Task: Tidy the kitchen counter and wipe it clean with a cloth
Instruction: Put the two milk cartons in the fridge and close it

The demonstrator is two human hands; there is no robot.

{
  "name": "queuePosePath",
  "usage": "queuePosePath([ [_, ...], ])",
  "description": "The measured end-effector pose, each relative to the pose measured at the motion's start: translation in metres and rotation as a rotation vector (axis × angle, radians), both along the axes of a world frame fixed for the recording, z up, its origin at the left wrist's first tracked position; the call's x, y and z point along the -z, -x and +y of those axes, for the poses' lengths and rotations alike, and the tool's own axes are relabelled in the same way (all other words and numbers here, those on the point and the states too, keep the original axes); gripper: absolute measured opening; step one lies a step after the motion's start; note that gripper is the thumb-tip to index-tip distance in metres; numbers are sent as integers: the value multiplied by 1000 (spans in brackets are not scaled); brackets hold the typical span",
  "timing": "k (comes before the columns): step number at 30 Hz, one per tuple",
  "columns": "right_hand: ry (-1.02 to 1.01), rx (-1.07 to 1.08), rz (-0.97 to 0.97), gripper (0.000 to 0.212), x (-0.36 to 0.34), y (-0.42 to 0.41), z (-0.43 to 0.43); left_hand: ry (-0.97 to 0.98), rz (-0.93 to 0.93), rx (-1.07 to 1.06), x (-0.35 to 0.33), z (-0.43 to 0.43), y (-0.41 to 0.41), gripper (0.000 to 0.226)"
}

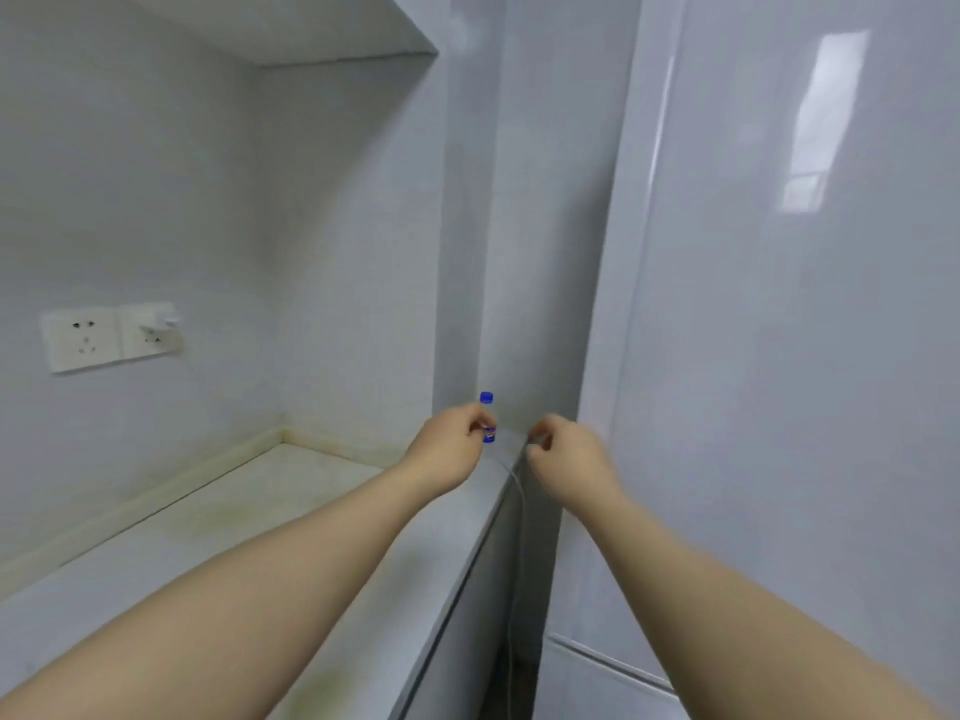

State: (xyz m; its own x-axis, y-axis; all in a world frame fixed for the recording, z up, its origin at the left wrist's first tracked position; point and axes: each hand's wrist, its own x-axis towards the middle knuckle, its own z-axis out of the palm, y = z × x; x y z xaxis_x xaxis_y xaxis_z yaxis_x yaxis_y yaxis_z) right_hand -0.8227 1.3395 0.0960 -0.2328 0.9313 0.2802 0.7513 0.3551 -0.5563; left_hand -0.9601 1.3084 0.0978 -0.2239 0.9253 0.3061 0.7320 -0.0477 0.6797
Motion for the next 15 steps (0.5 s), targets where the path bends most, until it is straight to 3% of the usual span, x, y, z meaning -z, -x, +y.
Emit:
queuePosePath([
  [4,-49,105,12,26,-16,-51,-1,-30,-150,161,-29,30,-55,35],
  [10,-77,165,-24,25,-26,-80,-3,12,-568,328,-42,44,-102,46],
  [15,-58,186,-18,22,-26,-76,-10,44,-596,350,-42,35,-99,42],
])
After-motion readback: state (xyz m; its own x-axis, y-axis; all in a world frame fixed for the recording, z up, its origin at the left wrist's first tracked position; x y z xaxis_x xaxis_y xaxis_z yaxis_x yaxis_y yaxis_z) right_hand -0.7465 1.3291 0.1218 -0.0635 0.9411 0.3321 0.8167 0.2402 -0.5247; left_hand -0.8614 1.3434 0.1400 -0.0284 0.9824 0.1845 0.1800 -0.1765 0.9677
